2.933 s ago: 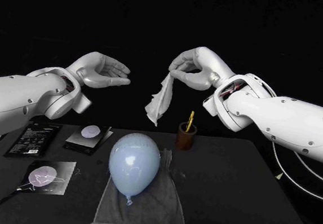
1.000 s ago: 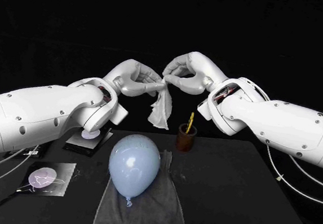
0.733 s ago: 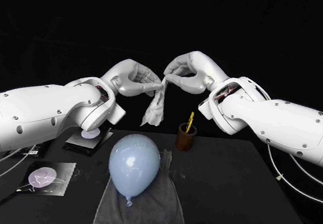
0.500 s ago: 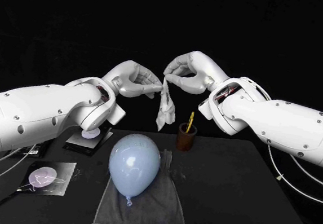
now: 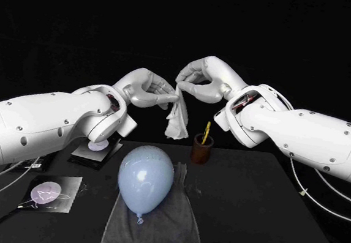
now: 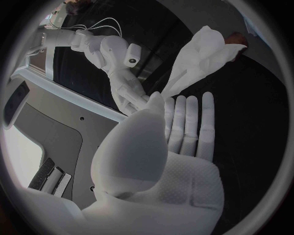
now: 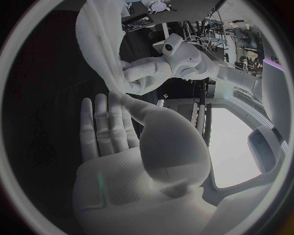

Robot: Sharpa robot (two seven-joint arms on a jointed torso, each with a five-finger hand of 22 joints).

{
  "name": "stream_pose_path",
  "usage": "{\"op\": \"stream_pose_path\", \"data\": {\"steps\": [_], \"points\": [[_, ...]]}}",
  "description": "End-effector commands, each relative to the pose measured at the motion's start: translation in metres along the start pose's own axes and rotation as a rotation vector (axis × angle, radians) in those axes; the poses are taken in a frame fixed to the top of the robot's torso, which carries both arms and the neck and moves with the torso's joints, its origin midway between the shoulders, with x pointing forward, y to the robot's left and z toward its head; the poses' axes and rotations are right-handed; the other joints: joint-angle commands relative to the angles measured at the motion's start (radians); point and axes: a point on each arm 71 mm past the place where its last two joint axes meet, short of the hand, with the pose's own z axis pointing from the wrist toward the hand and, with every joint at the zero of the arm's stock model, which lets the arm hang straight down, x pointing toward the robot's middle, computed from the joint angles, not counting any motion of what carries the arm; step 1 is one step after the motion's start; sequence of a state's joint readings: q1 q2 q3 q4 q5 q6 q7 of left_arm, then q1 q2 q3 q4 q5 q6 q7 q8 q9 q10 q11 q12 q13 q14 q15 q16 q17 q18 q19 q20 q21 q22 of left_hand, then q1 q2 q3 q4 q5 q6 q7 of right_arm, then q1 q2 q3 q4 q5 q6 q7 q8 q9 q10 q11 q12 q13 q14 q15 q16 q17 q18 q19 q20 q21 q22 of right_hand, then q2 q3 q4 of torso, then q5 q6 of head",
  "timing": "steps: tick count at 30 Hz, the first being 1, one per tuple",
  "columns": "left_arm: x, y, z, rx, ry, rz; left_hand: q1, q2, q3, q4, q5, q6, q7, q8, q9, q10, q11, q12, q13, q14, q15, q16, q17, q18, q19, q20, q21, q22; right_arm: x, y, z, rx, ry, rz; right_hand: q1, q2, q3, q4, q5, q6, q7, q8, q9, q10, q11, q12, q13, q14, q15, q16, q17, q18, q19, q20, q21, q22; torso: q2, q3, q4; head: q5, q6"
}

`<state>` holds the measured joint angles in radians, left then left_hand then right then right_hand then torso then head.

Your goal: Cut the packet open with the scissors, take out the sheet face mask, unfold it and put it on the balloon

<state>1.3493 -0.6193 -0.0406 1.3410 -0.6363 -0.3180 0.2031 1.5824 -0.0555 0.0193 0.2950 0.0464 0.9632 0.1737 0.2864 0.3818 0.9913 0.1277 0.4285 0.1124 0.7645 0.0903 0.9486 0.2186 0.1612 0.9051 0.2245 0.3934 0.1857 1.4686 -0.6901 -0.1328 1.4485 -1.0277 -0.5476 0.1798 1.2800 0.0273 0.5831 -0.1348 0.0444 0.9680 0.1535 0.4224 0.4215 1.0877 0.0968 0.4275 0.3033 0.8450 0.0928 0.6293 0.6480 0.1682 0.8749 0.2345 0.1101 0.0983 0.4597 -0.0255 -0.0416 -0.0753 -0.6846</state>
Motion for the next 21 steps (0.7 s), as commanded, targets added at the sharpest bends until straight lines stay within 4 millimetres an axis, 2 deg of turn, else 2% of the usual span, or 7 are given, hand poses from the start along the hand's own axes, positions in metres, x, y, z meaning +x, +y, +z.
{"op": "stream_pose_path", "data": {"steps": [1,7,12,14,15,17,21], "points": [[-0.003,0.001,-0.002,-0.008,-0.009,0.0,-0.085,-0.027,-0.056,-0.004,0.001,-0.036,0.022,-0.019,-0.01,-0.018,0.017,-0.005,0.001,-0.004,0.017,-0.004,0.006,0.017,-0.008,0.008,-0.012,-0.006,-0.002,-0.002,0.001,0.012,-0.009,-0.014,0.013,0.0,0.002,0.001,0.004,0.008,-0.002,0.018,0.101,-0.006,0.002,0.003,0.001,0.008,0.0,0.005,-0.001,0.017,0.006,0.003,0.006,0.001,0.001,-0.0003,-0.0003,-0.001,0.0],[-0.019,0.008,-0.01,-0.02,-0.062,0.003,-0.09,-0.026,-0.088,-0.007,0.001,-0.077,0.034,-0.029,-0.015,-0.04,0.025,0.009,0.011,-0.003,0.022,0.009,0.017,0.02,0.0,0.011,-0.013,-0.008,-0.005,-0.007,0.001,0.035,-0.023,-0.027,0.013,0.0,0.003,0.001,0.004,0.008,-0.002,0.018,0.101,-0.007,0.002,0.004,0.002,0.009,0.0,0.005,-0.002,0.017,0.006,0.003,0.006,0.001,0.0,0.0003,0.0017,-0.003,-0.002],[-0.034,0.015,-0.019,-0.03,-0.101,0.005,-0.076,-0.019,-0.125,-0.008,0.002,-0.158,0.067,-0.015,-0.011,-0.118,0.054,0.025,0.02,-0.009,0.041,0.021,0.03,0.02,0.008,0.013,-0.018,-0.011,-0.007,-0.01,0.0,0.057,-0.04,-0.04,0.014,0.0,0.003,0.001,0.004,0.008,-0.002,0.019,0.101,-0.007,0.001,0.005,0.002,0.009,0.0,0.005,-0.003,0.017,0.006,0.002,0.006,0.002,0.0,-0.0009,0.0013,-0.007,-0.003],[-0.036,0.016,-0.022,-0.027,-0.105,0.004,-0.065,-0.013,-0.134,-0.009,0.003,-0.174,0.07,0.011,-0.002,-0.136,0.056,0.043,0.026,-0.007,0.043,0.03,0.036,0.02,0.014,0.013,-0.017,-0.012,-0.008,-0.011,0.0,0.068,-0.047,-0.045,0.014,0.0,0.003,0.001,0.004,0.008,-0.002,0.019,0.101,-0.007,0.001,0.005,0.002,0.009,0.0,0.005,-0.003,0.017,0.006,0.002,0.006,0.002,0.0,-0.0012,0.0014,-0.008,-0.002],[-0.037,0.016,-0.024,-0.025,-0.105,0.003,-0.051,-0.009,-0.138,-0.01,0.003,-0.178,0.067,0.04,0.009,-0.143,0.052,0.061,0.033,-0.002,0.04,0.04,0.042,0.02,0.021,0.011,-0.014,-0.01,-0.008,-0.012,0.0,0.072,-0.05,-0.047,0.015,-0.001,0.003,0.001,0.004,0.008,-0.002,0.019,0.102,-0.007,0.001,0.006,0.003,0.01,0.0,0.005,-0.003,0.017,0.007,0.002,0.007,0.002,0.0,-0.0014,0.0017,-0.008,-0.003],[-0.037,0.016,-0.027,-0.018,-0.102,0.001,-0.033,0.002,-0.137,-0.013,0.003,-0.176,0.061,0.071,0.019,-0.14,0.047,0.082,0.04,0.009,0.035,0.054,0.049,0.021,0.031,0.007,-0.008,-0.007,-0.009,-0.013,0.0,0.08,-0.055,-0.049,0.015,-0.001,0.003,0.001,0.004,0.008,-0.002,0.019,0.102,-0.007,0.001,0.006,0.003,0.01,0.0,0.005,-0.003,0.017,0.007,0.002,0.007,0.002,0.0,-0.0014,0.0021,-0.008,-0.002],[-0.03,0.016,-0.035,-0.007,-0.078,-0.003,0.017,0.024,-0.126,-0.024,0.003,-0.148,0.034,0.135,0.04,-0.12,0.024,0.124,0.055,0.048,0.013,0.093,0.069,0.023,0.065,-0.01,0.02,0.007,-0.008,-0.012,0.001,0.093,-0.063,-0.05,0.015,-0.001,0.003,0.0,0.004,0.008,-0.003,0.019,0.102,-0.006,0.001,0.007,0.003,0.011,0.0,0.005,-0.003,0.017,0.007,0.002,0.007,0.002,0.0,-0.001,0.0019,-0.007,0.0]]}}
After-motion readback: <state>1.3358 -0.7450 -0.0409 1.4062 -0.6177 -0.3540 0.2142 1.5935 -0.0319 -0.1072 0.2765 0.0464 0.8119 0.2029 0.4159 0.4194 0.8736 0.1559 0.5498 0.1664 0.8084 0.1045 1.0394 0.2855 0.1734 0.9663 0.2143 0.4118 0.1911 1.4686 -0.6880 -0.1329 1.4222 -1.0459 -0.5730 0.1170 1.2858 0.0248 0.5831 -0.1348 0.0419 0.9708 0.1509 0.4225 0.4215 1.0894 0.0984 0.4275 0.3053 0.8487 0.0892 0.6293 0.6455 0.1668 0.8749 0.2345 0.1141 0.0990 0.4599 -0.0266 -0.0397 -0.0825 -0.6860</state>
